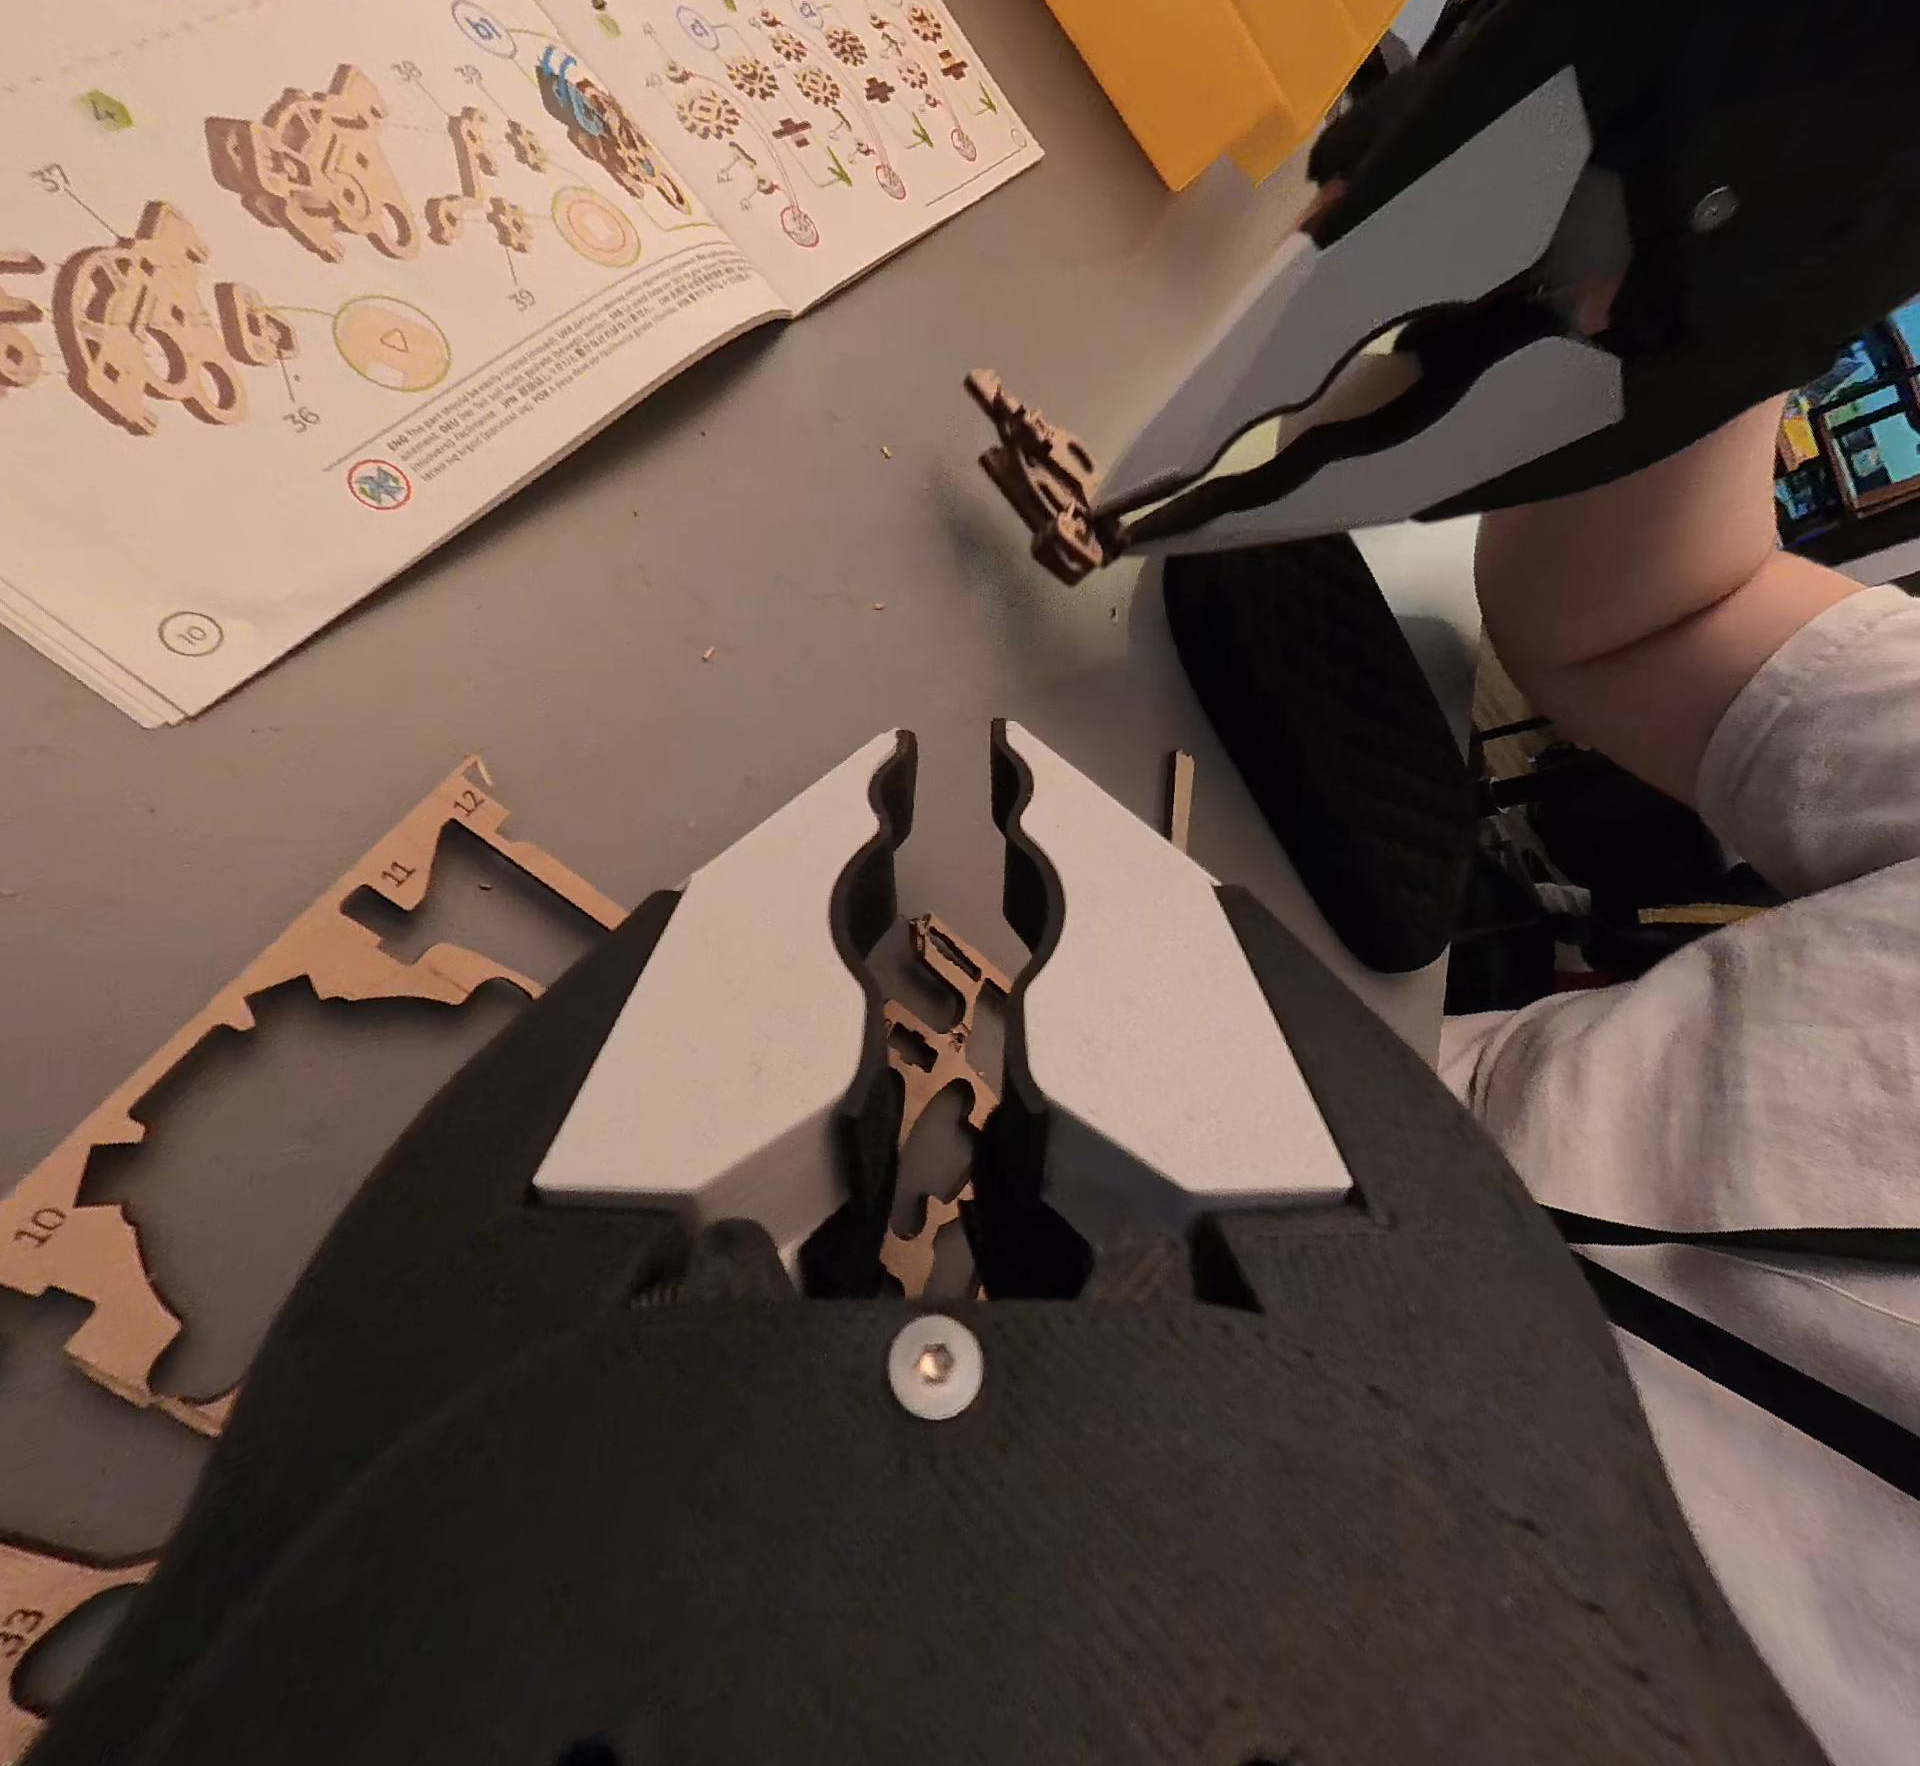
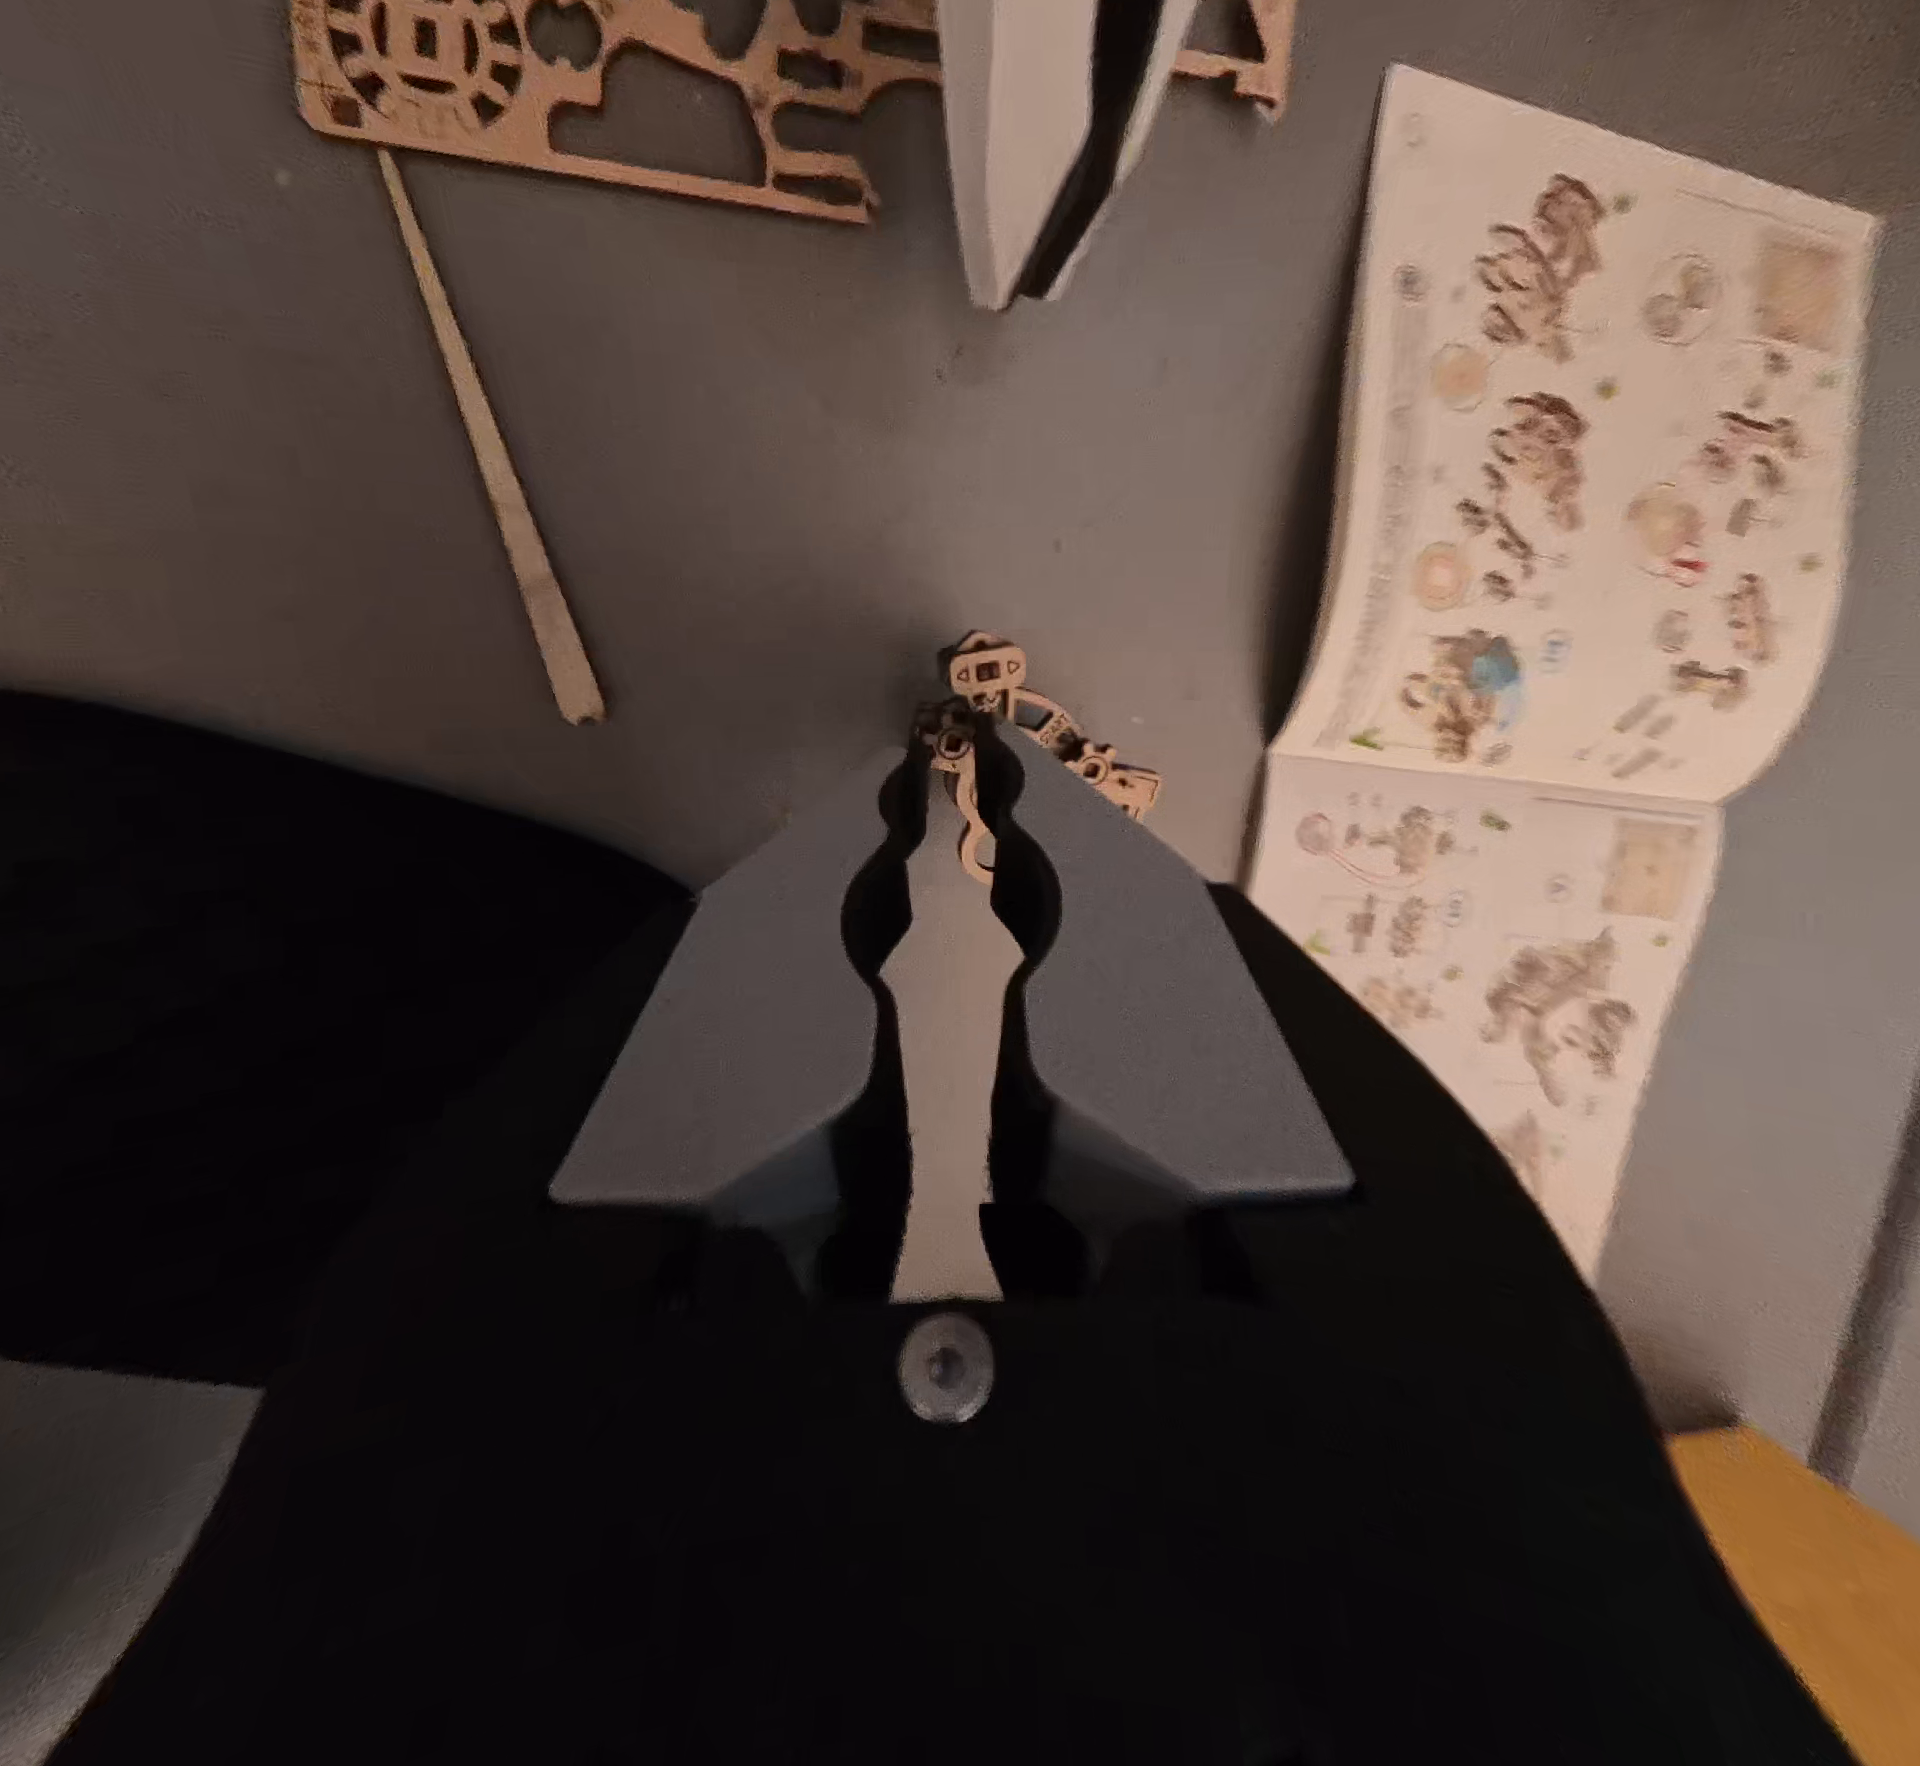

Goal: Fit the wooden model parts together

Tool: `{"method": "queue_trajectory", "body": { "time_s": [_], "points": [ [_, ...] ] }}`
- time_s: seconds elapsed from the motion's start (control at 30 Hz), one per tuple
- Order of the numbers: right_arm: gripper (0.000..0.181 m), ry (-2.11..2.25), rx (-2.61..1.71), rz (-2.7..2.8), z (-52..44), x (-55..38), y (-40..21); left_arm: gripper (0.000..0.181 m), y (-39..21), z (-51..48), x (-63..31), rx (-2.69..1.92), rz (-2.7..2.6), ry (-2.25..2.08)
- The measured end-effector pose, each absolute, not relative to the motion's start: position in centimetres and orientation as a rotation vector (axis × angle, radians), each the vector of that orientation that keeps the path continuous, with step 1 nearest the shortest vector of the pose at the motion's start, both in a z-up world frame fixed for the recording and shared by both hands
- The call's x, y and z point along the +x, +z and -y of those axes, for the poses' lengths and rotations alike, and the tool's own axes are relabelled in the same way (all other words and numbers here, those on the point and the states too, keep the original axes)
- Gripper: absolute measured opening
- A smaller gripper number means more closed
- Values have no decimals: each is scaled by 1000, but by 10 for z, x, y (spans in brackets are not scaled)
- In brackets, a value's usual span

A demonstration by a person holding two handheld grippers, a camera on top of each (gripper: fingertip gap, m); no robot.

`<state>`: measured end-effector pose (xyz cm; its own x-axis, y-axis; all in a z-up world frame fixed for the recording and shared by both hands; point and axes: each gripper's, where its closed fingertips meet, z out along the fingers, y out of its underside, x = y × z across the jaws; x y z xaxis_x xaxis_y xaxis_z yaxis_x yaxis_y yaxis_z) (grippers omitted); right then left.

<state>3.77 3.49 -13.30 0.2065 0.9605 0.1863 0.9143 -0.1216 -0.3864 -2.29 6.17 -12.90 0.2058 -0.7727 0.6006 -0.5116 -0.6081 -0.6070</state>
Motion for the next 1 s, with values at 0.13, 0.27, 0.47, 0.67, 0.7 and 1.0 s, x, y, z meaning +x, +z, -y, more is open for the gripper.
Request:
{"method": "queue_trajectory", "body": {
  "time_s": [0.13, 0.27, 0.47, 0.67, 0.7, 1.0],
  "points": [
    [8, 81, -2129, 1795, -34, 45, -138, 13, -129, -61, -23, -2209, -1213, -1364],
    [6, 163, -2181, 1755, -35, 45, -147, 12, -127, -62, -23, -2203, -1204, -1370],
    [8, 210, -2197, 1698, -37, 45, -145, 13, -126, -61, -22, -2202, -1206, -1377],
    [7, 166, -2184, 1729, -32, 45, -146, 12, -127, -61, -22, -2204, -1208, -1374],
    [8, 116, -2193, 1748, -31, 51, -141, 12, -127, -61, -22, -2203, -1208, -1374],
    [7, 126, -2130, 1690, -34, 44, -133, 13, -128, -61, -22, -2206, -1215, -1365]
  ]
}}
